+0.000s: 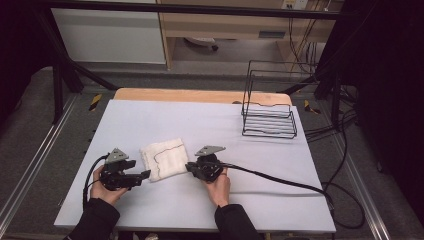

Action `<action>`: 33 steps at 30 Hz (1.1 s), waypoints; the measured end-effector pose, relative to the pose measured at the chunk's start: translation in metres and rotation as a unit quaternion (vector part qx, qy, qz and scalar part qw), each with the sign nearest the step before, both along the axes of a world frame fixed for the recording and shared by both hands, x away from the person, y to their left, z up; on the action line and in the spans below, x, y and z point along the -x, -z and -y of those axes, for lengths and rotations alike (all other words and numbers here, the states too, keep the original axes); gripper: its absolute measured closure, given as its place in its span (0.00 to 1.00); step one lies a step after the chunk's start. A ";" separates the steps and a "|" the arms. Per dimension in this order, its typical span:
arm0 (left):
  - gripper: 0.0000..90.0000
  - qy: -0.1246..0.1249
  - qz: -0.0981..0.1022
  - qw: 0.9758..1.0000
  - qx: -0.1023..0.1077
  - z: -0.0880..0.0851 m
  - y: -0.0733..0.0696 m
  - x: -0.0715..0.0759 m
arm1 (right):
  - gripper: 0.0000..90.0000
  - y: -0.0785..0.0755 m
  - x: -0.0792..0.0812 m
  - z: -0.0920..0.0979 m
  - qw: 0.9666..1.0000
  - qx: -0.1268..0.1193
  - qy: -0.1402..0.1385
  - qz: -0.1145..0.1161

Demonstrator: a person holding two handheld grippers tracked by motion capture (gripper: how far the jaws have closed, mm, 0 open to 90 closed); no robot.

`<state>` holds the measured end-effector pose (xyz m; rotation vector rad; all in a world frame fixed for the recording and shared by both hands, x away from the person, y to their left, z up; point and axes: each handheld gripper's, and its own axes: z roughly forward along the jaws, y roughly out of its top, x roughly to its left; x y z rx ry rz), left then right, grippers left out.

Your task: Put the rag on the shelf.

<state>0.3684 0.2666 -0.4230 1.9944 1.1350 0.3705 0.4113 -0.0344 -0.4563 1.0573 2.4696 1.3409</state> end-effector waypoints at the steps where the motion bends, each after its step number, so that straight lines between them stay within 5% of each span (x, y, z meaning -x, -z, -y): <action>1: 0.30 -0.001 -0.001 1.000 0.002 -0.001 0.000 0.000 | 0.96 -0.002 0.001 0.001 1.000 0.005 -0.003 0.003; 11: 0.26 -0.009 -0.008 1.000 0.012 0.002 0.001 -0.001 | 0.96 -0.023 0.019 0.019 0.999 0.037 -0.004 0.006; 19: 0.22 -0.007 -0.014 1.000 0.016 0.013 0.003 -0.004 | 0.95 -0.018 0.043 0.062 0.999 0.040 0.013 -0.018; 29: 0.21 0.003 -0.028 0.999 0.029 0.040 0.001 -0.014 | 0.95 -0.014 0.065 0.082 0.998 0.047 0.021 -0.027; 33: 0.26 0.004 -0.037 0.999 0.021 0.054 0.004 -0.020 | 0.82 -0.014 0.065 0.086 0.999 0.045 0.020 -0.010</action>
